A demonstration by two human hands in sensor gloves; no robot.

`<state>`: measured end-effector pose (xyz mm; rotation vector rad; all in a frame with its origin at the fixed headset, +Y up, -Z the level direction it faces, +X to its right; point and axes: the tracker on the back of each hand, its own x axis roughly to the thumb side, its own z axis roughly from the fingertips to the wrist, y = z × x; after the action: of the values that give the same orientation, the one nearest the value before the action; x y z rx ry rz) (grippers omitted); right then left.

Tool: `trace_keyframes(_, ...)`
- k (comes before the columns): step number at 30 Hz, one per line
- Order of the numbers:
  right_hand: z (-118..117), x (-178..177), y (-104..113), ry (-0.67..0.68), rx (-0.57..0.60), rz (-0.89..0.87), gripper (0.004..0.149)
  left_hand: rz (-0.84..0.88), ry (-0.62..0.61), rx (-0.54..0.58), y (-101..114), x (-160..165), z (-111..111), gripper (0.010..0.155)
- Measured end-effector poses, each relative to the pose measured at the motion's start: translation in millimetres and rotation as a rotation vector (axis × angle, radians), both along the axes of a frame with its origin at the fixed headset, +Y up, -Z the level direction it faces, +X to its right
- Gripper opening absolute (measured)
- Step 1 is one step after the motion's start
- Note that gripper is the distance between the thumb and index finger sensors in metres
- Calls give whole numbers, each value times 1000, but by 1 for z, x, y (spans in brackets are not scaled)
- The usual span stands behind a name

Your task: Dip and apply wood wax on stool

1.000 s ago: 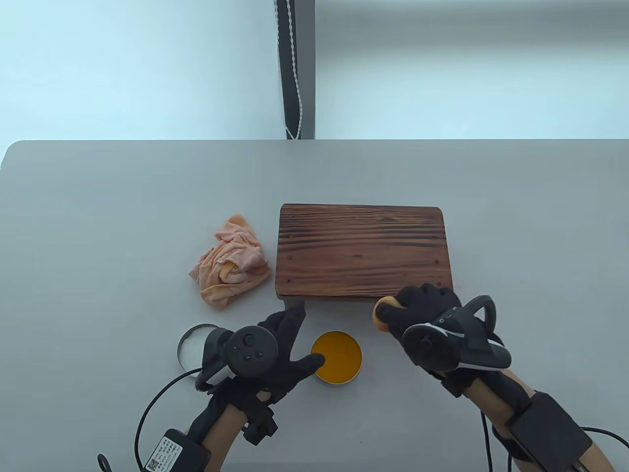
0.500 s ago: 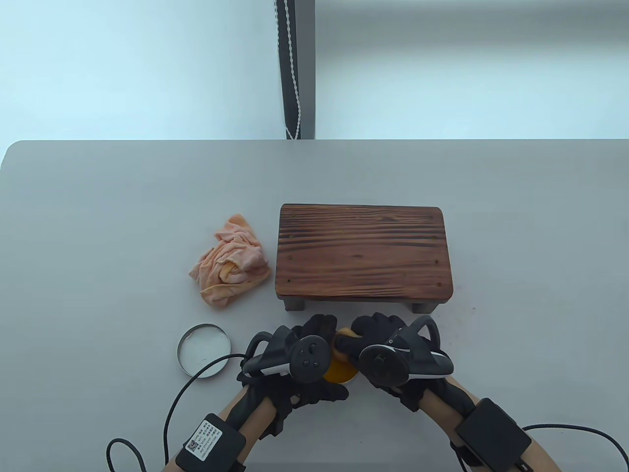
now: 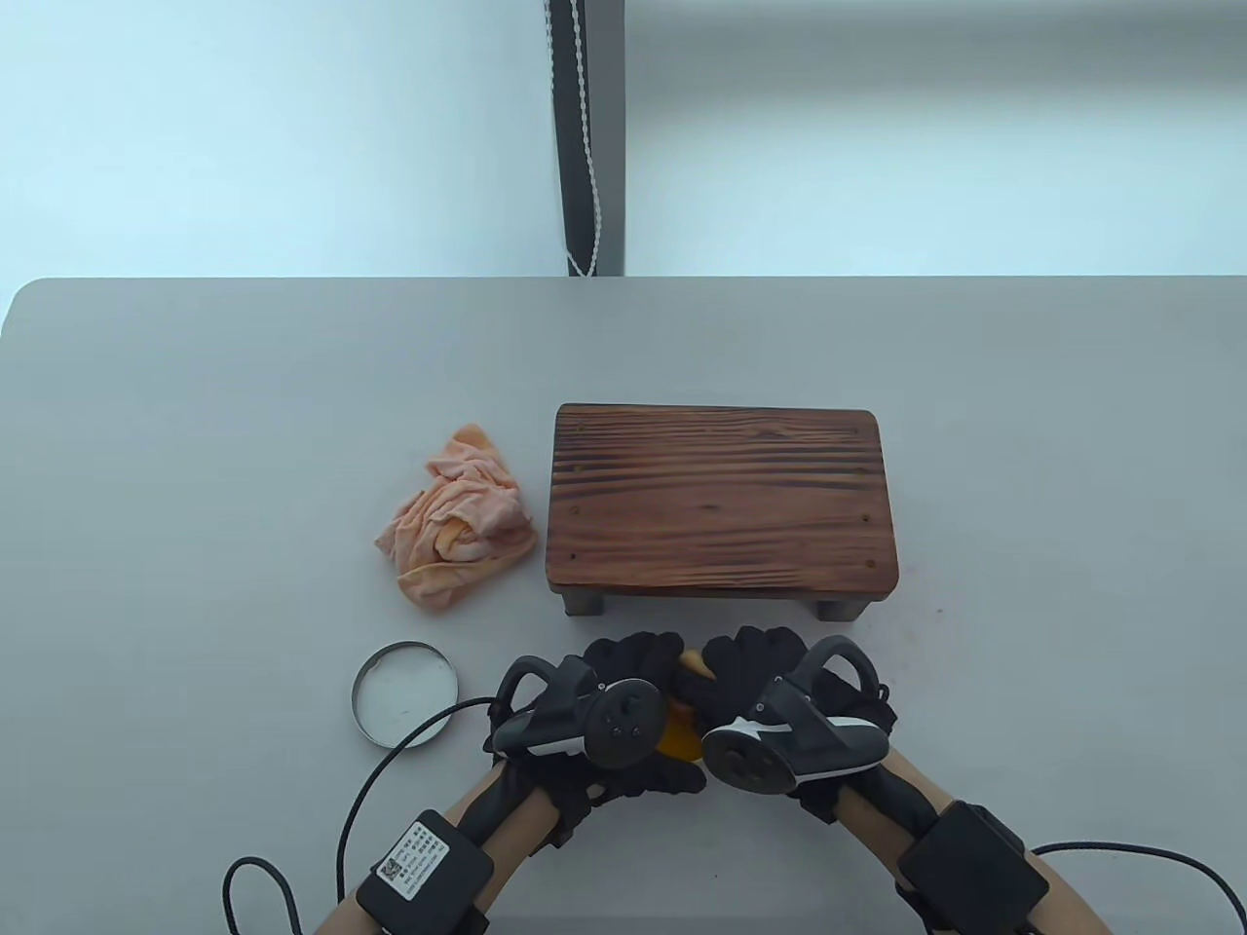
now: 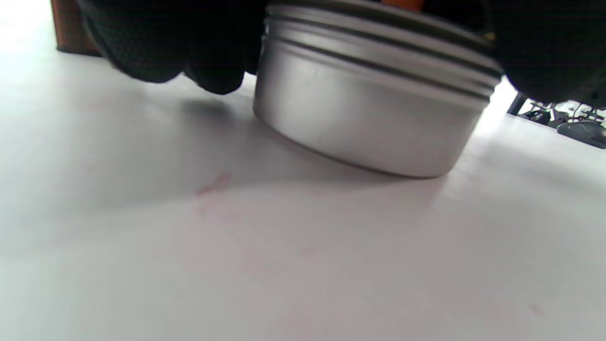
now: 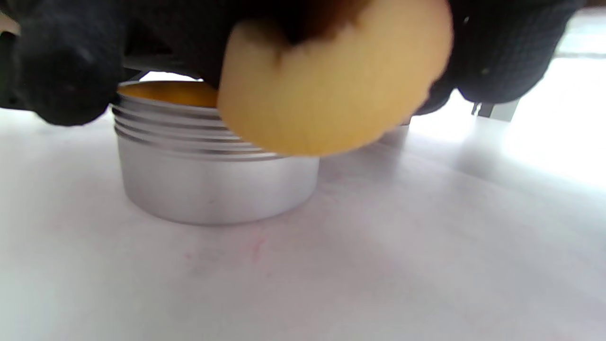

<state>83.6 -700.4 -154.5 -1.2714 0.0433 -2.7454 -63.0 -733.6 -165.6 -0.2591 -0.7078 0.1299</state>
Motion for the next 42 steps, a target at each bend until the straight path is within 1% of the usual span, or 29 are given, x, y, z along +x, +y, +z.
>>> trace_keyframes(3, 0, -2, -1, -8, -3, 11, 33, 27, 12, 10, -1, 1, 1, 78)
trace_keyframes(7, 1, -5, 0, -24, -5, 42, 32, 42, 21, 84, -1, 3, 3, 78)
trace_keyframes(9, 2, -8, 1, -35, -11, 60, 31, 59, 30, 70, -2, 2, 3, 78)
trace_keyframes(11, 3, -10, 2, -53, -63, 80, 34, 57, 33, 73, -2, 2, 3, 78)
trace_keyframes(16, 2, -11, 5, -52, -140, 70, 44, 64, 41, 64, -2, 1, 3, 78)
trace_keyframes(19, -1, -6, 8, -41, -229, 28, 48, 54, 39, 58, -2, 1, 3, 78)
trace_keyframes(21, -1, -2, 11, -22, -284, -19, 48, 11, 26, 54, -1, 1, 2, 78)
trace_keyframes(23, 0, 2, 13, 2, -273, -47, 45, -4, 24, 56, 0, 1, 2, 78)
trace_keyframes(25, 0, 8, 20, -6, -301, -91, 44, -31, 14, 49, 0, 1, 3, 79)
trace_keyframes(27, 0, 14, 32, -19, -276, -128, 45, -66, -6, 35, -1, 2, 4, 81)
trace_keyframes(29, -1, 19, 43, -29, -223, -158, 45, -108, -30, 36, -2, 1, 4, 86)
trace_keyframes(30, -1, 22, 49, -42, -179, -180, 45, -120, -32, 31, -2, 1, 5, 89)
trace_keyframes(32, -3, 28, 61, -66, -141, -185, 45, -108, -34, 31, 0, -1, 7, 97)
trace_keyframes(34, -7, 34, 73, -89, -114, -226, 45, -78, -22, 44, 7, -4, 8, 107)
trace_keyframes(35, -11, 37, 81, -99, -103, -254, 45, -46, -8, 58, 14, -6, 9, 112)
trace_keyframes(36, -14, 38, 86, -108, -98, -264, 45, -22, 3, 73, 20, -8, 9, 114)
trace_keyframes(37, -18, 39, 94, -110, -78, -266, 45, 10, 24, 96, 29, -12, 9, 113)
trace_keyframes(38, -22, 37, 102, -108, -59, -258, 45, 31, 50, 119, 36, -16, 9, 109)
trace_keyframes(39, -26, 34, 108, -107, -51, -241, 45, 66, 82, 154, 45, -21, 9, 101)
trace_keyframes(40, -31, 30, 116, -108, -32, -228, 45, 134, 141, 225, 56, -28, 9, 88)
trace_keyframes(41, -34, 27, 120, -111, -18, -224, 45, 175, 180, 266, 64, -34, 7, 75)
trace_keyframes(42, -40, 21, 127, -117, -5, -204, 45, 215, 239, 292, 76, -45, 4, 66)
